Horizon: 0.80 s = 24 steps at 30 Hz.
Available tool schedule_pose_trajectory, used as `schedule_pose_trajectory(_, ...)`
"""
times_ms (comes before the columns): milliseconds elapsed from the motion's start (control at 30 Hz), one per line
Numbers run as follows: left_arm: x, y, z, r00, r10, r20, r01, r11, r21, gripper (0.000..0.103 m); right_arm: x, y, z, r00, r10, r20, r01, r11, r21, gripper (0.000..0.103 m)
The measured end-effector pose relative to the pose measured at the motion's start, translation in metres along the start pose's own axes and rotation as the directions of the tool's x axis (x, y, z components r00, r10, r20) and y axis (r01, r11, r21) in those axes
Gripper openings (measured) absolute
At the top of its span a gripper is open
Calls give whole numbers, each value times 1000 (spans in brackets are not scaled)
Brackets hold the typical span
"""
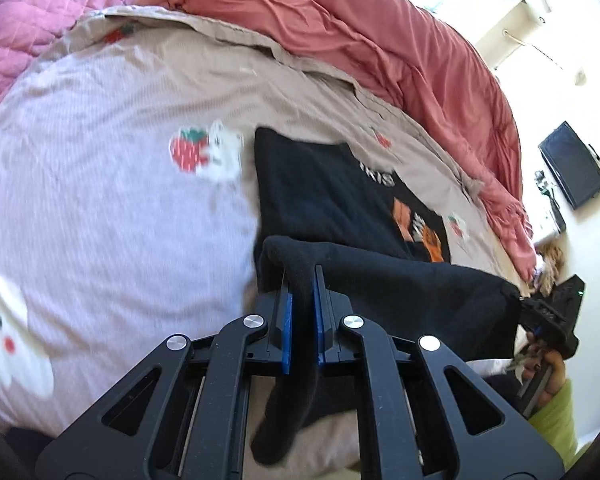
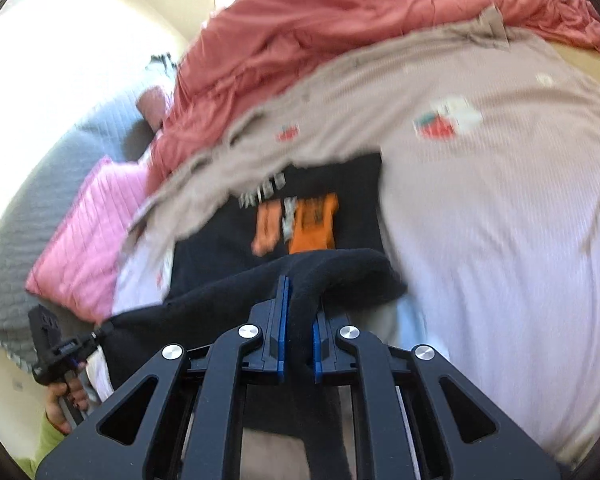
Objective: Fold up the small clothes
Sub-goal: 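Lift the hem with both grippers and fold it over toward the collar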
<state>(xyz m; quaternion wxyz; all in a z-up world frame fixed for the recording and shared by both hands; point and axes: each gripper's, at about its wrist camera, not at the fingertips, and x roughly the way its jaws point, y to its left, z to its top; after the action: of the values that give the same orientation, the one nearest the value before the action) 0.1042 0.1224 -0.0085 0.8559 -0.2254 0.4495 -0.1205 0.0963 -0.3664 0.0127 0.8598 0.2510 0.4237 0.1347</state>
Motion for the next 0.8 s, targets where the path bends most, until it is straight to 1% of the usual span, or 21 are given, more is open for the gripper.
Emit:
schedule_pose_trajectory(100, 19, -3, 19, 1000, 28, -1, -28, 1000, 1, 4, 17, 3, 22, 999, -33, 25, 34, 999, -31, 8)
schedule_pose_trajectory(200, 39, -1, 35, 999, 54, -6, -54, 998, -11, 4, 45, -1, 37, 998, -67, 19, 68, 997, -48, 8)
schedule_pose_trajectory(300, 61, 3, 47, 995, 94, -25, -94, 995, -18, 4, 75, -15, 44, 994, -108, -1, 107, 993, -49, 8)
schedule_pose_trajectory(400, 82, 6, 55, 990, 135, -40, -136, 991, -16, 4, 94, -30, 41, 991, -130, -27, 129, 991, -45, 10)
schedule_pose_trajectory(433, 87, 7, 55, 988, 147, -45, -148, 989, -15, 5, 97, -36, 40, 991, -128, -34, 127, 991, -34, 12)
schedule_pose_trajectory(500, 97, 9, 57, 984, 170, -53, -171, 985, -15, 7, 102, -50, 38, 990, -129, -53, 129, 992, -4, 20)
schedule_pose_trajectory(567, 100, 11, 56, 983, 176, -51, -177, 984, -26, 9, 101, -56, 38, 993, -101, -61, 103, 994, 30, 22)
schedule_pose_trajectory(633, 95, 11, 55, 982, 186, -39, -187, 981, -40, 21, 95, -58, 40, 996, -66, -58, 68, 996, 48, 30)
schedule_pose_trajectory(667, 90, 10, 54, 981, 195, -25, -196, 980, -40, 23, 92, -58, 41, 997, -48, -56, 50, 998, 49, 33)
schedule_pose_trajectory(700, 84, 9, 53, 980, 198, -10, -199, 979, -41, 29, 89, -57, 42, 998, -35, -55, 38, 998, 51, 35)
schedule_pose_trajectory(767, 67, 7, 49, 980, 197, 24, -195, 979, -58, 32, 85, -56, 42, 998, -26, -64, 29, 998, 55, 40)
schedule_pose_trajectory(800, 61, 7, 47, 980, 194, 37, -191, 979, -70, 36, 83, -55, 41, 997, -29, -71, 33, 998, 53, 48)
